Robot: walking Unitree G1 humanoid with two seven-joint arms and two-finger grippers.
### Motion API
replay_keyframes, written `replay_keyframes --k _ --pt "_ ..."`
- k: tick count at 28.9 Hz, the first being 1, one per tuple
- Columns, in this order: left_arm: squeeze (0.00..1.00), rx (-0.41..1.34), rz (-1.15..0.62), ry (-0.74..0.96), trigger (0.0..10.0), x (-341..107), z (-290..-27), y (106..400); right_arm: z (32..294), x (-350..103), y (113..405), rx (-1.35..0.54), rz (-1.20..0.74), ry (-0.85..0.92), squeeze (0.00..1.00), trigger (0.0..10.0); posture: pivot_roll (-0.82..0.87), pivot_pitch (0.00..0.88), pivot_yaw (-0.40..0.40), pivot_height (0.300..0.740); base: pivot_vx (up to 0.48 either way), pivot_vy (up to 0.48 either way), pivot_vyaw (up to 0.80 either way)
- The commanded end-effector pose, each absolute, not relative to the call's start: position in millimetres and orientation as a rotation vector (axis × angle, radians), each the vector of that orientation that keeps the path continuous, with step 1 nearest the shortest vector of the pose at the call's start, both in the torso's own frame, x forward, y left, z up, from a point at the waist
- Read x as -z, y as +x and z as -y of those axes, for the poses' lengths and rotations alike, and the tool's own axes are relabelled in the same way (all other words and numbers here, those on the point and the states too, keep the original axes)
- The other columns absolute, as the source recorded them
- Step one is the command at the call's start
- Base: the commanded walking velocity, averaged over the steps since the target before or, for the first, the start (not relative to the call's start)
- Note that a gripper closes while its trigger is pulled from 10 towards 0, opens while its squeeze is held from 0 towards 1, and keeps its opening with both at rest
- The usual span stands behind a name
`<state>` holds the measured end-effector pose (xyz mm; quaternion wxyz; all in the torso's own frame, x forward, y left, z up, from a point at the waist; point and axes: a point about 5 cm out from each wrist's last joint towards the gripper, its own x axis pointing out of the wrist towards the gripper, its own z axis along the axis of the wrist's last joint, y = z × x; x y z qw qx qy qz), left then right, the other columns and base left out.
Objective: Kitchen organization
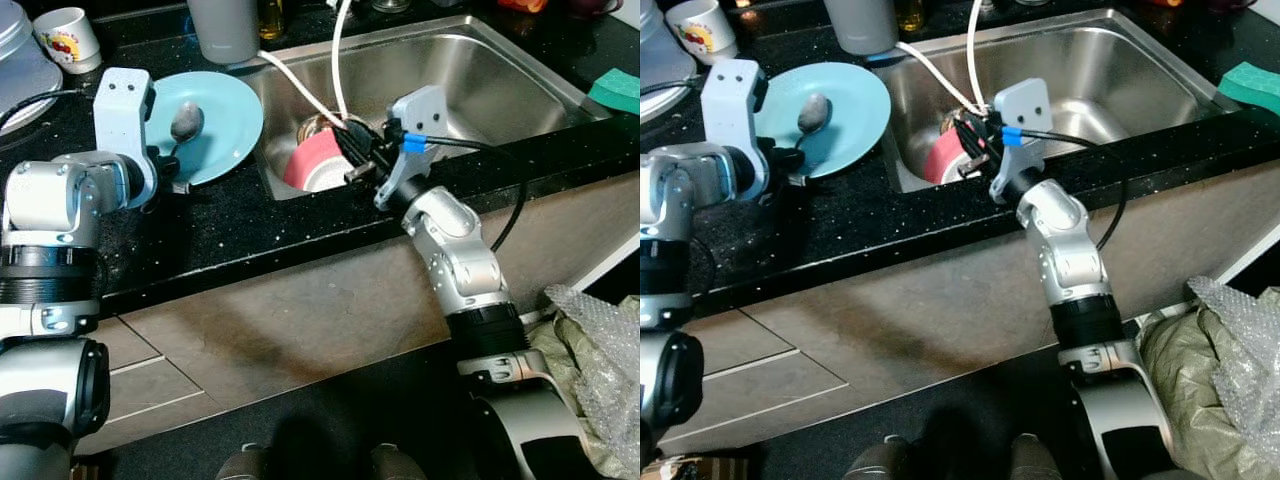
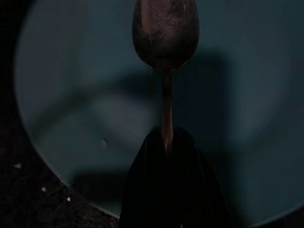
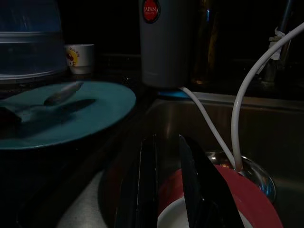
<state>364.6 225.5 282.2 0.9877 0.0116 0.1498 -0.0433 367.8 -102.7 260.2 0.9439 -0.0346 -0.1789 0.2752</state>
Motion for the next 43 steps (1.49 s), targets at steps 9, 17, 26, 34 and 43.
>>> replay_keyframes --k 9,17,26,34,43 --pt "0.00 0.397 0.060 0.065 0.0 -322 -178 351 102 -275 367 -0.551 0.407 0.004 0.00 10.0 0.05 0.178 0.052 0.740 0.000 0.000 0.00" --pt "0.00 0.661 0.172 0.111 0.0 -318 -141 333 84 -293 356 -0.620 0.411 0.307 0.39 10.0 0.05 0.177 0.057 0.740 0.000 0.000 0.00" --pt "0.00 0.652 0.158 0.152 0.0 -311 -139 331 73 -303 346 -0.674 0.393 0.424 1.00 10.0 0.05 0.174 0.062 0.740 0.000 0.000 0.00" --pt "0.00 0.636 0.151 0.210 0.0 -302 -140 333 67 -304 343 -0.709 0.327 0.560 0.00 10.0 0.05 0.167 0.060 0.740 0.000 0.000 0.00" --pt "0.00 0.591 0.146 0.220 0.0 -298 -144 337 65 -309 341 -0.745 0.295 0.658 0.00 10.0 0.05 0.160 0.056 0.740 0.000 0.000 0.00"
